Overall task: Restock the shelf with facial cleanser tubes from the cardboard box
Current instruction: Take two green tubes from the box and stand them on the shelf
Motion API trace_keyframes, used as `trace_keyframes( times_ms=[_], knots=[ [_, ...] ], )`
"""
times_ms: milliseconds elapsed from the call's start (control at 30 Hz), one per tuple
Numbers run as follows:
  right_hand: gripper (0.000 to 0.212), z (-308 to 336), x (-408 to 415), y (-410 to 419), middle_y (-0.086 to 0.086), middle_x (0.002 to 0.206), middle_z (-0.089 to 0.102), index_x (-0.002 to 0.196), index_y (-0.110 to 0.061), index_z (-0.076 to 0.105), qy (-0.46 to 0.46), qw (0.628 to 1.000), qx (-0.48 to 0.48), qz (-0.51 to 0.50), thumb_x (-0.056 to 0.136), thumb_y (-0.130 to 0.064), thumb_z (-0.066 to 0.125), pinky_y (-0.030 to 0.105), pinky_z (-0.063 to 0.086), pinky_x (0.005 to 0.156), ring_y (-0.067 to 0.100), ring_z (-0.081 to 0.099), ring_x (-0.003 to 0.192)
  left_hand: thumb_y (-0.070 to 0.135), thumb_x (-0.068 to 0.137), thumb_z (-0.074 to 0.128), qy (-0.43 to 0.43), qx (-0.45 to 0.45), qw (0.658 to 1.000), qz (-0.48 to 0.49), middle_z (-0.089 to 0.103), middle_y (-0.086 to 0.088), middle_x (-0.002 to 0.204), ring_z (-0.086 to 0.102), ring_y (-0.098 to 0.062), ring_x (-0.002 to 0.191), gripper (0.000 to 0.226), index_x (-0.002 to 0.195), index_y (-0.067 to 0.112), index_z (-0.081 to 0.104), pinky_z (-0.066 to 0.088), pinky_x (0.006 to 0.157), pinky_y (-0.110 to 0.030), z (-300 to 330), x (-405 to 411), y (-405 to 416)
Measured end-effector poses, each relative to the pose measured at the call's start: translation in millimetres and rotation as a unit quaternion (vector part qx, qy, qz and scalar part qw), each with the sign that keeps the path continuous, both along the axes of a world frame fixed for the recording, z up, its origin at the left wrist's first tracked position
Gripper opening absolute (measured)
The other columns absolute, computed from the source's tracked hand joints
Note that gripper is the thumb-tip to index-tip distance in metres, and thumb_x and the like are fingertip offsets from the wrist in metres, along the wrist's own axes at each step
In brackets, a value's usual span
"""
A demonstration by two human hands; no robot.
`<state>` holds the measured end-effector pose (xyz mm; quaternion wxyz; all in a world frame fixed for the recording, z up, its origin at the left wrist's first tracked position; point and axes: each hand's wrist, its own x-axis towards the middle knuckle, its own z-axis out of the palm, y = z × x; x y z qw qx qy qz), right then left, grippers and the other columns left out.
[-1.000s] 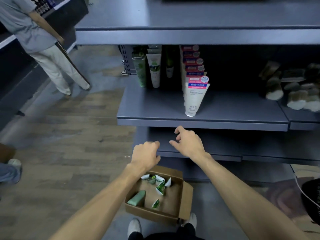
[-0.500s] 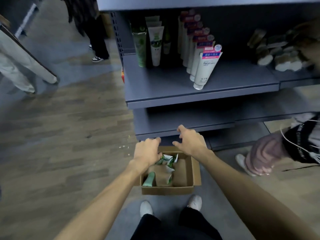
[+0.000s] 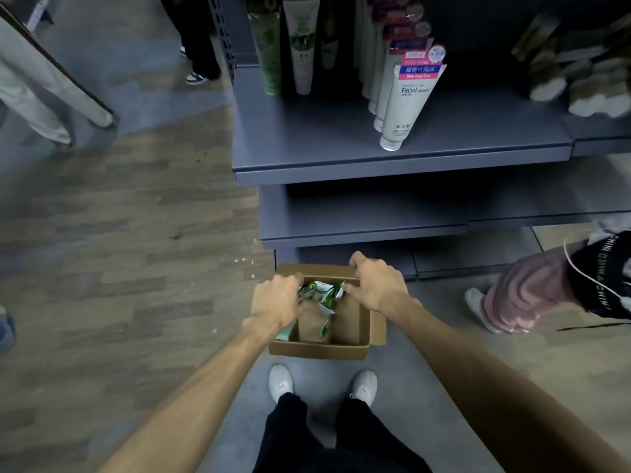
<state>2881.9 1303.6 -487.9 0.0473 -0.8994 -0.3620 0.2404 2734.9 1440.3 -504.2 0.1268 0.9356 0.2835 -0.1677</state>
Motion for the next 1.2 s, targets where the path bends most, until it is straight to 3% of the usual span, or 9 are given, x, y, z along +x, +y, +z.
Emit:
trace_keyframes(
  times_ms=[233,533,733,833,1000,1100,1200],
  knots=[
    [0.041,-24.5,31.4,-20.4,-0.001,0.108,0.066,0.121,-0.026,0.045,0.033,0.999,-0.018,0.025,0.088,-0.042,0.063,0.037,0.053,0.078,0.026,0.064,0.096,0.043,0.085,0.057,0.014,-0.009,0.998,0.056,0.07,-0.001,0.103,0.067,-0.028,0.097,0.032,0.113,0.029,0.053,0.052,0.08,-0.035,-25.5,10.8,-29.3],
    [0.033,-164.1,41.9,-34.0,0.001,0.116,0.065,0.114,-0.025,0.044,0.094,0.992,-0.068,0.04,0.088,-0.03,0.062,0.041,0.053,0.086,0.028,0.062,0.107,0.045,0.086,0.058,0.054,-0.062,0.993,0.08,0.07,0.0,0.102,0.067,-0.026,0.095,0.032,0.112,0.029,0.051,0.054,0.078,-0.035,-161.9,27.9,-49.3],
    [0.04,-236.8,37.4,-37.8,0.0,0.121,0.061,0.125,-0.029,0.045,0.129,0.99,-0.049,0.036,0.089,-0.017,0.057,0.036,0.051,0.088,0.026,0.06,0.108,0.045,0.083,0.062,0.07,-0.125,0.981,0.133,0.07,0.001,0.099,0.067,-0.024,0.096,0.034,0.11,0.027,0.054,0.055,0.076,-0.034,-236.3,33.0,-58.8],
    [0.048,-263.6,32.1,-34.3,0.001,0.127,0.055,0.133,-0.033,0.043,0.127,0.986,-0.062,0.091,0.092,-0.009,0.05,0.036,0.05,0.091,0.026,0.06,0.108,0.046,0.083,0.064,0.081,-0.116,0.98,0.142,0.066,-0.001,0.107,0.065,-0.024,0.1,0.039,0.115,0.025,0.053,0.051,0.078,-0.033,-263.7,26.3,-65.3],
    [0.074,-293.3,16.4,-18.9,0.0,0.145,0.036,0.149,-0.048,0.02,0.111,0.971,-0.068,0.199,0.093,-0.003,0.038,0.036,0.039,0.107,0.026,0.045,0.127,0.048,0.084,0.06,0.104,-0.112,0.979,0.138,0.065,0.0,0.108,0.065,-0.024,0.101,0.039,0.118,0.028,0.054,0.05,0.083,-0.034,-298.4,15.3,-80.2],
    [0.07,-300.6,8.4,-7.3,0.006,0.15,0.028,0.152,-0.042,0.016,0.079,0.955,-0.081,0.275,0.095,-0.005,0.036,0.038,0.026,0.115,0.029,0.03,0.137,0.036,0.089,0.056,0.096,-0.105,0.98,0.136,0.066,-0.001,0.108,0.065,-0.026,0.101,0.027,0.115,0.027,0.055,0.049,0.084,-0.035,-310.0,16.8,-82.8],
    [0.075,-309.6,4.8,2.0,0.008,0.149,0.03,0.154,-0.033,0.015,0.049,0.947,-0.125,0.293,0.092,-0.004,0.048,0.041,0.029,0.114,0.031,0.031,0.136,0.021,0.094,0.049,0.098,-0.095,0.981,0.137,0.067,-0.003,0.108,0.065,-0.026,0.101,0.02,0.112,0.023,0.058,0.049,0.085,-0.035,-316.5,20.6,-80.3]
  ],
)
